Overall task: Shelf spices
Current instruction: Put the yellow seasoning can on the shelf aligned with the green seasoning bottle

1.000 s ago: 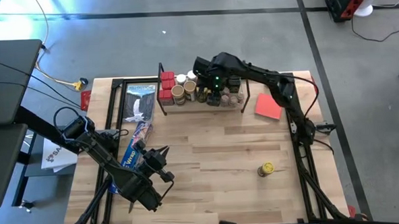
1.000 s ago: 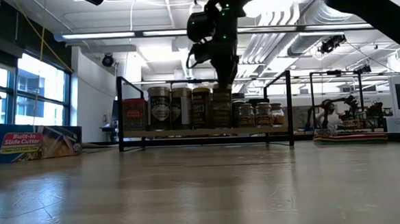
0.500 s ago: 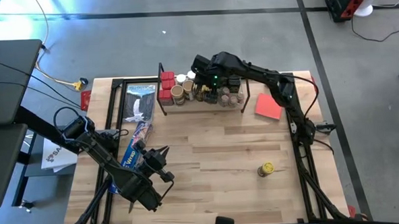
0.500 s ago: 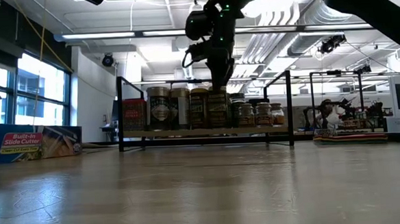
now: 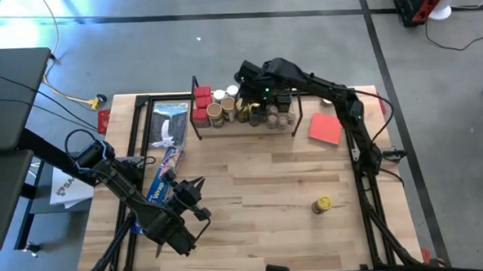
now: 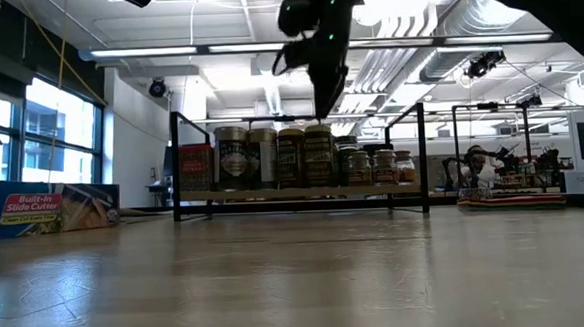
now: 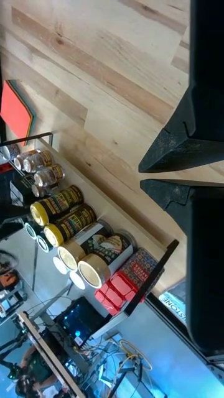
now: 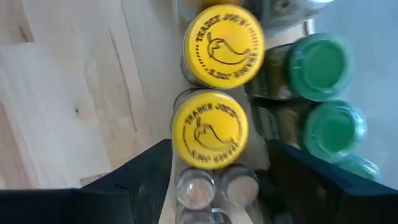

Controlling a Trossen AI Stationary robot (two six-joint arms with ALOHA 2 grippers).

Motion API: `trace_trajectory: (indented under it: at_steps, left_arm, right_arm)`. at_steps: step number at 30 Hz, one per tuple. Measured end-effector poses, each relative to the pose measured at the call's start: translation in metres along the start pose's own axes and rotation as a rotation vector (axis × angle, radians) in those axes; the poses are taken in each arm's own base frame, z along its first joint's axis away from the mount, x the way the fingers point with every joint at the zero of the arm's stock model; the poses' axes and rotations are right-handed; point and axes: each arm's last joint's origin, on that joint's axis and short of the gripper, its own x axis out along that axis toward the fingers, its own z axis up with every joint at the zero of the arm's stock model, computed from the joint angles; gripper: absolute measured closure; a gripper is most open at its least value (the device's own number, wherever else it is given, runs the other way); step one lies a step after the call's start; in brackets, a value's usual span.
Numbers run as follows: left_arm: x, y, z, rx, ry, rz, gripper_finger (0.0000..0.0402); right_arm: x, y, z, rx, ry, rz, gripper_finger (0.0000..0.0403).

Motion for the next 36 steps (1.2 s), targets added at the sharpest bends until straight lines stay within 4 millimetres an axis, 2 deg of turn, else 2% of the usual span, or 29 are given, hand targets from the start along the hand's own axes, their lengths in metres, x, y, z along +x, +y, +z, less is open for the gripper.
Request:
trace_trajectory:
  at_steps: [4,7,12,14,17,21,24,27,31,36]
  left_arm:
    - [0.000,0.000,0.000,-0.003,0.000,-0.002,0.0376]
    - [0.000,-0.001,0.000,-0.008,-0.001,-0.004,0.0376]
    - [-0.001,-0.002,0.000,-0.019,-0.003,-0.012,0.0376]
    - [-0.002,-0.002,0.000,-0.017,-0.007,-0.015,0.0376]
    - [-0.005,-0.003,-0.001,-0.019,-0.023,-0.024,0.0376]
    - [-0.008,-0.004,-0.002,-0.021,-0.050,-0.032,0.0376]
    - [-0.008,-0.004,-0.001,-0.020,-0.059,-0.031,0.0376]
    - [-0.006,-0.003,0.000,-0.022,-0.074,-0.023,0.0376]
    - [-0.002,-0.002,0.002,-0.024,-0.084,-0.007,0.0376]
    - [0.003,-0.002,0.004,-0.009,-0.069,0.008,0.0376]
  right_arm:
    - [-0.037,0.010,-0.008,-0.011,-0.058,-0.016,0.0142]
    - [-0.074,0.034,-0.020,-0.068,-0.099,-0.006,0.0142]
    - [-0.138,0.100,-0.053,-0.231,-0.200,0.033,0.0141]
    - [-0.157,0.127,-0.074,-0.271,-0.245,0.045,0.0141]
    - [-0.171,0.164,-0.110,-0.265,-0.318,0.099,0.0141]
    - [-0.168,0.202,-0.166,-0.202,-0.292,0.239,0.0142]
    - [-0.155,0.221,-0.202,-0.141,-0.193,0.335,0.0142]
    - [-0.139,0.236,-0.230,-0.151,-0.110,0.371,0.0141]
    - [-0.112,0.254,-0.253,-0.259,-0.034,0.357,0.0142]
    - [-0.082,0.266,-0.263,-0.378,0.049,0.298,0.0141]
